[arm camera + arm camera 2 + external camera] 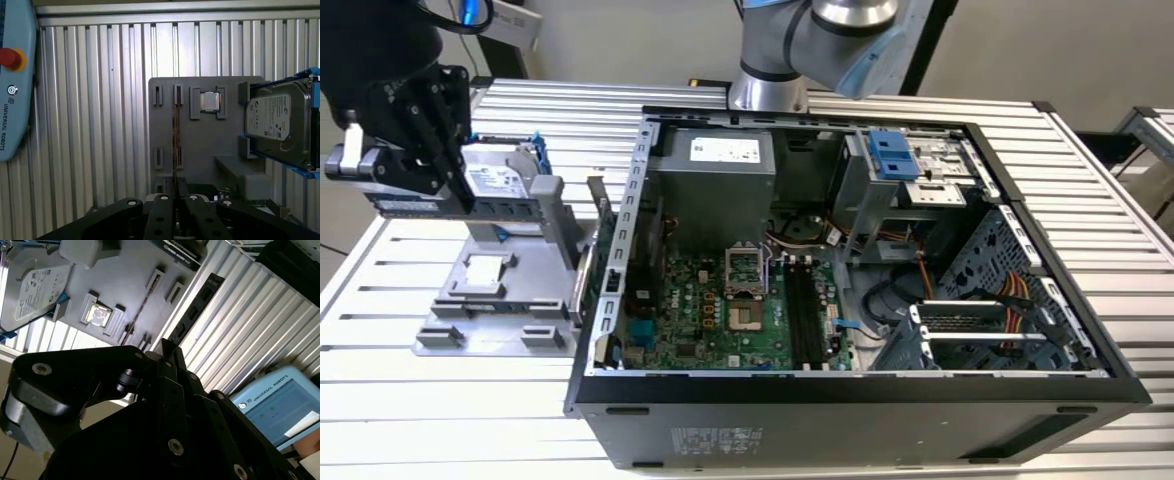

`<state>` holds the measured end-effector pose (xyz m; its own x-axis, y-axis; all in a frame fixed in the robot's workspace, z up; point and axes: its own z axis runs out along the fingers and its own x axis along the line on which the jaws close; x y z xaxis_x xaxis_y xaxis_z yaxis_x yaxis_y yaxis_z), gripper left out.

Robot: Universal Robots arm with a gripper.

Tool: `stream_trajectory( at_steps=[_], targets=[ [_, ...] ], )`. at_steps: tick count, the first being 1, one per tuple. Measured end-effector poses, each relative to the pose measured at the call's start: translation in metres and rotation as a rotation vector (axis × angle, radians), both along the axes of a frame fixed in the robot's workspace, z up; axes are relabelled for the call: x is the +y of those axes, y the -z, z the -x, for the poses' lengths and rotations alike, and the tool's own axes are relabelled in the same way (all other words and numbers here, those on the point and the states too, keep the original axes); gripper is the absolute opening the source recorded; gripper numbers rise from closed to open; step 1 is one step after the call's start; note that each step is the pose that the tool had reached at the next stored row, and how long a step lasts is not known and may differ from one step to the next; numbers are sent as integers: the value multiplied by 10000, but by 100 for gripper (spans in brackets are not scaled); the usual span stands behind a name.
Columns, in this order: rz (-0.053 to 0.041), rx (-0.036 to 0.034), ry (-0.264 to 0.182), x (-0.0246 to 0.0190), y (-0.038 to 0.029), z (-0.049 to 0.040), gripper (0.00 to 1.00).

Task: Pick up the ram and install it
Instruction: 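Pick up the ram and move it above insertion slot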

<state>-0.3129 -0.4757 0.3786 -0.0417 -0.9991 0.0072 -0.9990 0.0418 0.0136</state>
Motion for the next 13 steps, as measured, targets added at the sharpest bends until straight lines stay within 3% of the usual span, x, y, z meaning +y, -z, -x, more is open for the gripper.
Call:
stream_trajectory(
  at_steps=[13],
  targets=[
    [-1,0,-8,0,0,-108,0]
  ],
)
